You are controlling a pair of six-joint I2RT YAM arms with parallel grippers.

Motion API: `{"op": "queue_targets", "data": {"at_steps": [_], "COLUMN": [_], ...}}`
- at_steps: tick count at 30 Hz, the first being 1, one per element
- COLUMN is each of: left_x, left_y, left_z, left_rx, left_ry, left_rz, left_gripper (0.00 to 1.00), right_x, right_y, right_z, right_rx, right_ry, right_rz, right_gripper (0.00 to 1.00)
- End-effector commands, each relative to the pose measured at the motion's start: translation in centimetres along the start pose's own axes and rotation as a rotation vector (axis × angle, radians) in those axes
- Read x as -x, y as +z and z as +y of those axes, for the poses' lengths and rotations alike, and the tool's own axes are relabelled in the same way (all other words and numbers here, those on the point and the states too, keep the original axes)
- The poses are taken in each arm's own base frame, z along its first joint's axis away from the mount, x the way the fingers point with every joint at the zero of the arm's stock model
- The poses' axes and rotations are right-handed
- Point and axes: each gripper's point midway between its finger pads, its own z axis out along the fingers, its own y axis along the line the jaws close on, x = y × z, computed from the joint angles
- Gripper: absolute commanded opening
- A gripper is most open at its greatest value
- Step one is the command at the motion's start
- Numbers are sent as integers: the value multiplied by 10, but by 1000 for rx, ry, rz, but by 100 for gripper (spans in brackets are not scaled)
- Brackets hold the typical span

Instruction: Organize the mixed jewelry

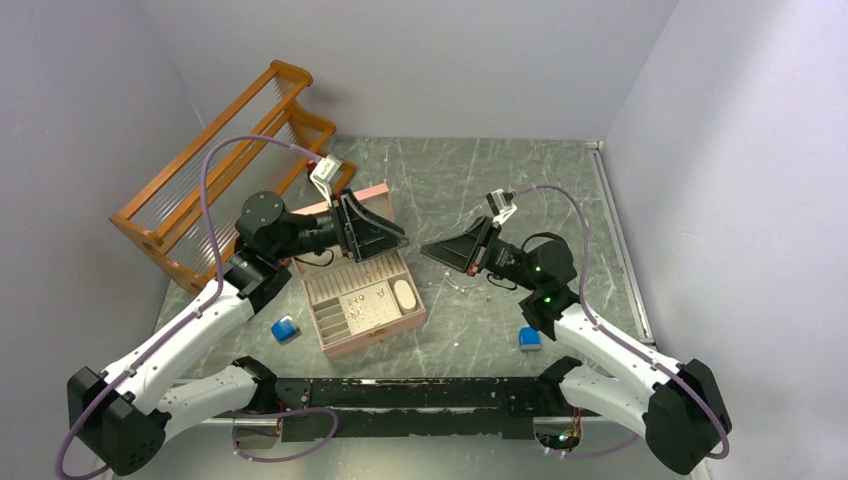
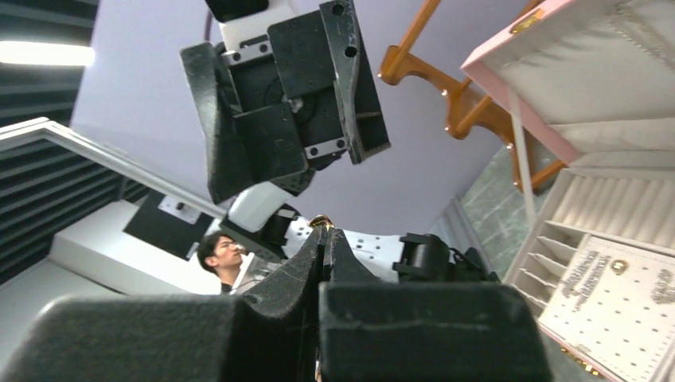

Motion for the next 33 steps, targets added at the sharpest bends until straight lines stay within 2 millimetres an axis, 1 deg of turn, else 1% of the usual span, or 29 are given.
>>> {"op": "queue_targets", "data": {"at_steps": [1, 3, 5, 8, 12, 16, 19, 22, 29, 33], "left_x": [-7, -11, -13, -15, -17, -24, -25, -25, -33, -32], "left_y": [-4, -4, -6, -5, -5, -4, -2, -1, 4, 6], "left_z": [-24, -29, -36, -38, -45, -50, -44, -41, -39, -40], "left_rx": [-154, -198, -240, -265, -298, -312, -276, -252, -242, -234], "left_ry": [59, 54, 53, 43, 40, 53, 67, 76, 97, 113], "left_rz": [51, 66, 77, 92, 97, 112, 120, 124, 151, 148], "left_gripper": [73, 72, 74, 77, 77, 71, 67, 64, 57, 52], "right_x": [2, 1, -2, -8, -15, -18, -19, -19, -15, -13], "right_y": [-2, -3, -3, -3, -5, -5, -6, -5, 2, 4], "right_z": [25, 31, 34, 36, 42, 47, 56, 58, 52, 46], "right_rx": [104, 136, 160, 198, 258, 297, 344, 359, 311, 272], "right_ry": [41, 49, 54, 32, 7, 5, -2, 1, 17, 30], "right_rz": [5, 11, 30, 68, 113, 149, 172, 188, 174, 161], "right_gripper": [0, 0, 0, 0, 0, 0, 0, 0, 0, 0]}}
